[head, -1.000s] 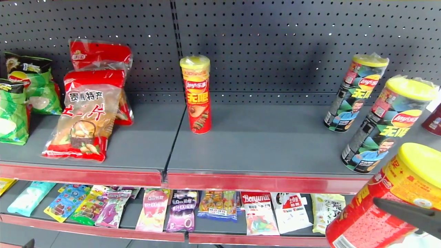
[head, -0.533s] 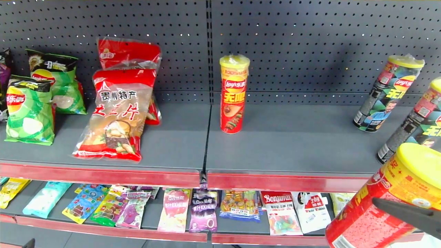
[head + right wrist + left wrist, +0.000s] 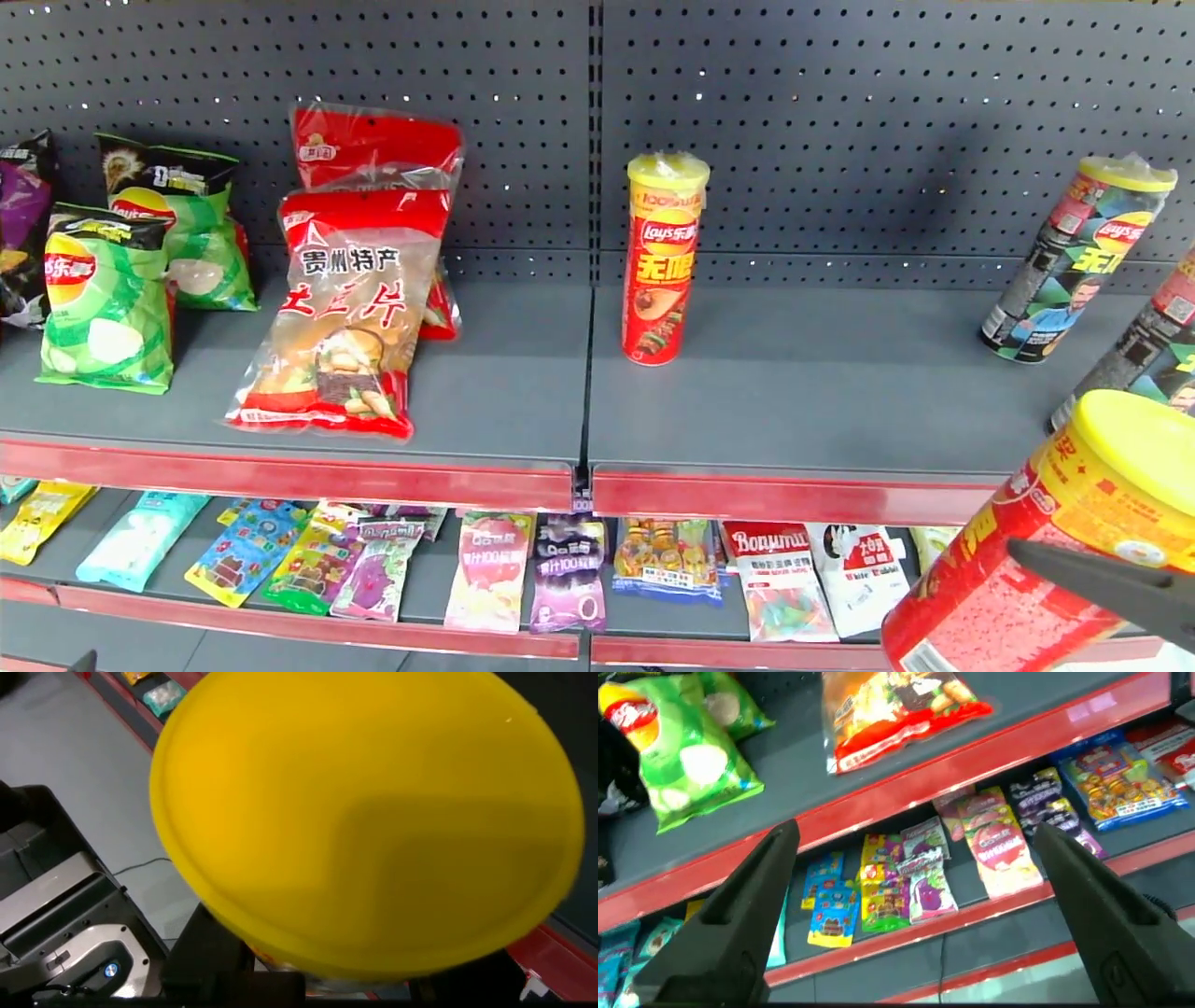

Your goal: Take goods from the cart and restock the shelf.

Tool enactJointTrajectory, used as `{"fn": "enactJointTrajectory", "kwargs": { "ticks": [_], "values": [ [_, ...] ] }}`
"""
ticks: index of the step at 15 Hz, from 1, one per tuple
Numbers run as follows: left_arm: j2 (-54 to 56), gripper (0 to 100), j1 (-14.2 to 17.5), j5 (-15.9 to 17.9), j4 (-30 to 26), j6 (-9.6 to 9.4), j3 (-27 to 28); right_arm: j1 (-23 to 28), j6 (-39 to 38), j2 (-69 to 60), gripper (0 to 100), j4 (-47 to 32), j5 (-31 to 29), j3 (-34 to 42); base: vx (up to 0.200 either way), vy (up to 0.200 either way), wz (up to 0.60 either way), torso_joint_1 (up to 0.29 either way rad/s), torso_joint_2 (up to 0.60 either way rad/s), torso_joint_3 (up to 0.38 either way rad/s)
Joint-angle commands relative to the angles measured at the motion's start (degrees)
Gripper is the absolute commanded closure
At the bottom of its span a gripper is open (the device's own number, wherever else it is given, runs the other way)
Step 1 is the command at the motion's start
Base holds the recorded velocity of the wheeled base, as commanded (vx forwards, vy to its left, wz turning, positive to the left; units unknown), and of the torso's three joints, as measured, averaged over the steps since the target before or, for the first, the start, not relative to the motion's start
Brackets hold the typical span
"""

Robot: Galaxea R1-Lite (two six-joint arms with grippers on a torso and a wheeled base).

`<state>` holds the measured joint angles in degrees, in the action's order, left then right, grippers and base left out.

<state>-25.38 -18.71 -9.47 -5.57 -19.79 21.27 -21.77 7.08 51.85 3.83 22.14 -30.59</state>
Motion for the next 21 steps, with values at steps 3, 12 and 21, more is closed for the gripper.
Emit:
{"fn": "enactJointTrajectory", "kwargs": {
  "ticks": [3, 12, 21],
  "values": [
    [-0.2, 0, 0.0, 0.2, 0.1, -0.08, 0.2, 0.4, 0.2, -1.2, 100, 0.0, -1.2, 1.1, 0.133, 0.0, 0.0, 0.0, 0.0, 0.003],
    [-1.3, 0, 0.0, 0.1, 0.1, -0.08, 0.3, 0.2, 3.3, -3.2, 100, -0.9, -3.5, 1.8, 0.0, 0.0, 0.0, 0.0, 0.0, 0.0],
    [-1.0, 0, 0.0, 0.1, 0.1, -0.08, -0.2, -2.4, 5.8, -7.7, 100, -0.9, -2.9, 1.8, 0.0, 0.0, 0.0, 0.0, 0.0, 0.0]
  ]
}}
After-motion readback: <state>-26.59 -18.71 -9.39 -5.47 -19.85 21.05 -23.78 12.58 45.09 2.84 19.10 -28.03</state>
